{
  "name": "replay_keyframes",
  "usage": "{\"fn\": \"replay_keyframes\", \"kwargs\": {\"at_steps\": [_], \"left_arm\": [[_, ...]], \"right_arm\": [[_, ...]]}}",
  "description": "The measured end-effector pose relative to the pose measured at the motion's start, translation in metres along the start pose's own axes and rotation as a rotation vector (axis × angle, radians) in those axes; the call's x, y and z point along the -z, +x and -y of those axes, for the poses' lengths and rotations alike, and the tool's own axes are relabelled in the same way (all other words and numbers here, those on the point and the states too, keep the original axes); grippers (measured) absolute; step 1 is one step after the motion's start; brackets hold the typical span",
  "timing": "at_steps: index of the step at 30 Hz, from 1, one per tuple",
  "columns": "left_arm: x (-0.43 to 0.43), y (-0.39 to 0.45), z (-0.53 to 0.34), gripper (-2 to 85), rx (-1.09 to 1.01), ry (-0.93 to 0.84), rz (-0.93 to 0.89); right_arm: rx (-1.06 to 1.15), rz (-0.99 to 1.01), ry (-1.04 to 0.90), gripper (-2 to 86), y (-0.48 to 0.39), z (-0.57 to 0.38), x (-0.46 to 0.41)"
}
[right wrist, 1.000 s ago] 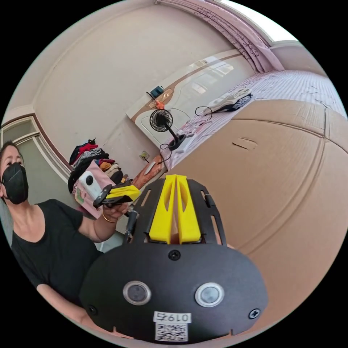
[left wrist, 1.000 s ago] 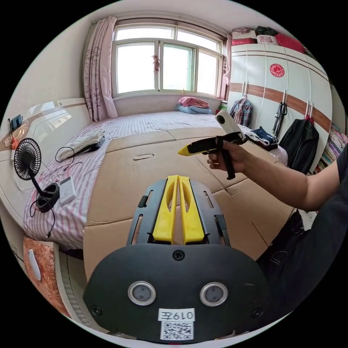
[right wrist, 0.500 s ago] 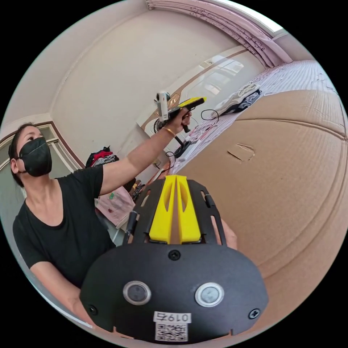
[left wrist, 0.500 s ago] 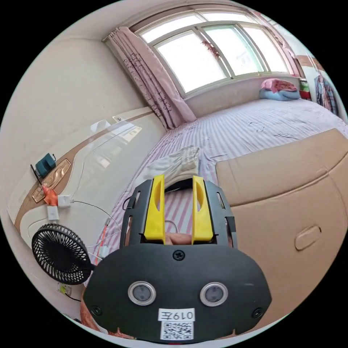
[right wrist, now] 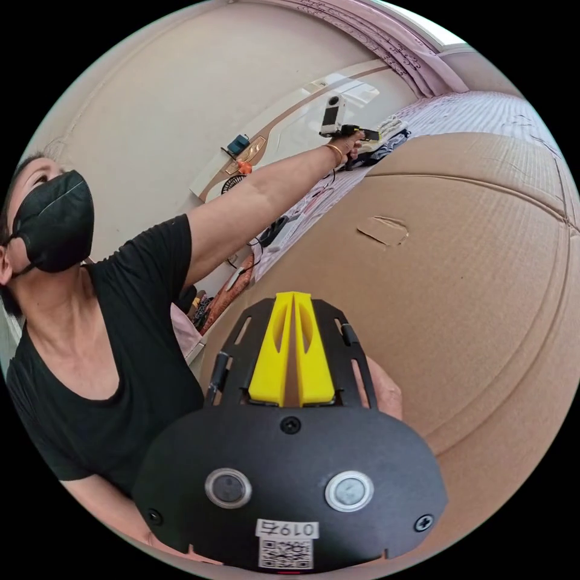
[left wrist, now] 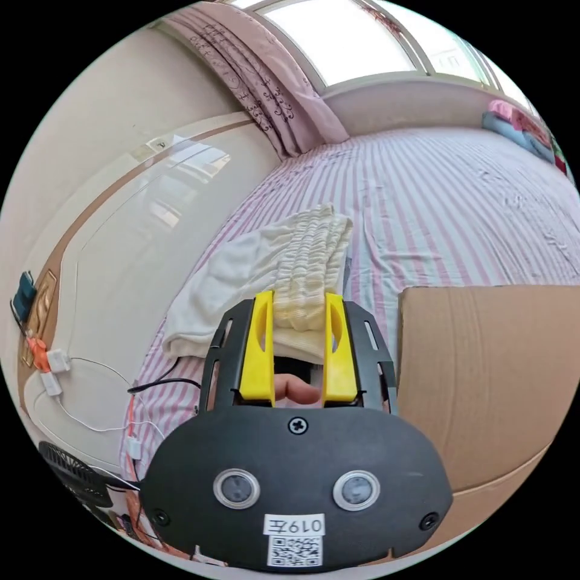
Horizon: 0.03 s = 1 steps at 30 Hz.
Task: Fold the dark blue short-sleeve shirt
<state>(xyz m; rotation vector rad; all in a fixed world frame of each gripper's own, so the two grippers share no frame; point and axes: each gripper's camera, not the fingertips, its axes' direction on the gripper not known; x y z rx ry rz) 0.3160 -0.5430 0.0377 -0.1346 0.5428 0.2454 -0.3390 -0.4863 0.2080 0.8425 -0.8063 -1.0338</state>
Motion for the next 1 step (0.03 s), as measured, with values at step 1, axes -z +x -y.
{"fn": "replay_keyframes", "kwargs": {"at_steps": [1], "left_arm": [[0.0034,-0.0213,0.0,9.6,0.067,0.008,-0.076]], "right_arm": [[0.001,0.003,0.0,-0.7,0.0007,-0.0006,-0.0018]]}}
